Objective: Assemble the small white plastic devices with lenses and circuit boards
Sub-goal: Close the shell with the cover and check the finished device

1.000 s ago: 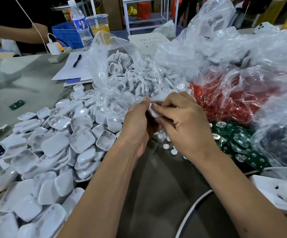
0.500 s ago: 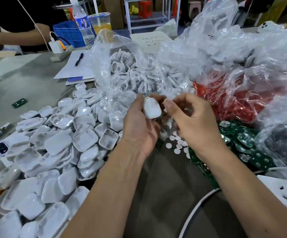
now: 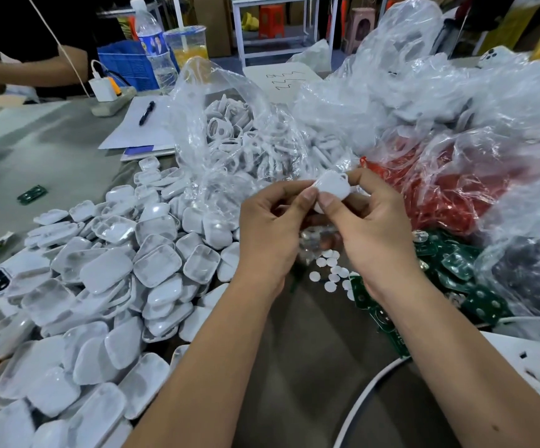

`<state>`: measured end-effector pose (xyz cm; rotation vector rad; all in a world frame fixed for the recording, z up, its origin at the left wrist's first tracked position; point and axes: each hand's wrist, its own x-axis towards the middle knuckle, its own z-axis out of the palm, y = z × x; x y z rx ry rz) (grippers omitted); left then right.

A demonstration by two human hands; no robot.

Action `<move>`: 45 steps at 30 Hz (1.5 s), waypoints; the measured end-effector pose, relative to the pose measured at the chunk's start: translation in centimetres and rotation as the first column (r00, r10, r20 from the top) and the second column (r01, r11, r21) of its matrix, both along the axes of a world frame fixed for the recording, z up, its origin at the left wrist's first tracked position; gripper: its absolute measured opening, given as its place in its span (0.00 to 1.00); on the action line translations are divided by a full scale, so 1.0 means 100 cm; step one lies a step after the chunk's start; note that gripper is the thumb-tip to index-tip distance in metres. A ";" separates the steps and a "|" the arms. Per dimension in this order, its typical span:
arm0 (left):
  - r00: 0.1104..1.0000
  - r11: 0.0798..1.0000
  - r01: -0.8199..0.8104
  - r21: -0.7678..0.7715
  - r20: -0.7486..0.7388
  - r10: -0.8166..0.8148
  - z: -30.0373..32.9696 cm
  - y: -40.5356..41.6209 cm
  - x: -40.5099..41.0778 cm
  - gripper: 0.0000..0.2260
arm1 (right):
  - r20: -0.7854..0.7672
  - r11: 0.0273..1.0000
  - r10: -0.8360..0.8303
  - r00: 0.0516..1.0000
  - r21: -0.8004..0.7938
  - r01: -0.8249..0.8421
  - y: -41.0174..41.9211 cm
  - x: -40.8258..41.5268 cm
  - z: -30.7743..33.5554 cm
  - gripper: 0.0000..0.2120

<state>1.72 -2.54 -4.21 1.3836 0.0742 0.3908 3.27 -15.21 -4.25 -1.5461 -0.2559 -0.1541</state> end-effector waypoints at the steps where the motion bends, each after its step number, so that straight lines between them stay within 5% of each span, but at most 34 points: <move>1: 1.000 0.999 -0.019 0.041 0.007 0.019 0.000 0.002 0.001 0.04 | 0.030 0.996 -0.043 0.999 -0.076 0.045 -0.002 0.001 -0.001 0.04; 6: 0.994 0.965 -0.085 0.248 0.094 0.063 0.000 0.012 0.003 0.04 | 0.116 0.982 -0.072 0.991 -0.164 0.091 -0.006 0.004 0.003 0.11; 12: 0.995 0.997 -0.071 -0.018 0.061 0.072 -0.003 0.000 -0.001 0.06 | 0.048 0.999 -0.037 0.998 0.009 0.037 -0.005 0.006 0.000 0.08; 32: 0.996 0.989 -0.085 -0.120 -0.006 0.085 0.001 -0.005 -0.005 0.03 | 0.091 0.998 -0.045 0.995 -0.045 0.050 -0.003 0.002 -0.002 0.07; 35: 0.996 0.991 -0.082 -0.108 0.011 0.084 0.003 -0.003 -0.004 0.04 | 0.080 0.999 -0.010 0.997 0.042 0.006 -0.001 0.000 0.001 0.07; 40: 0.976 0.874 0.089 -0.478 -0.132 -0.172 0.010 0.015 -0.003 0.16 | 0.083 0.997 0.050 0.995 0.049 -0.054 -0.002 0.005 -0.001 0.14; 45: 0.956 0.855 0.149 -0.497 -0.150 -0.254 0.012 0.018 -0.004 0.13 | 0.141 1.000 0.011 0.990 0.008 -0.012 -0.004 0.005 0.000 0.18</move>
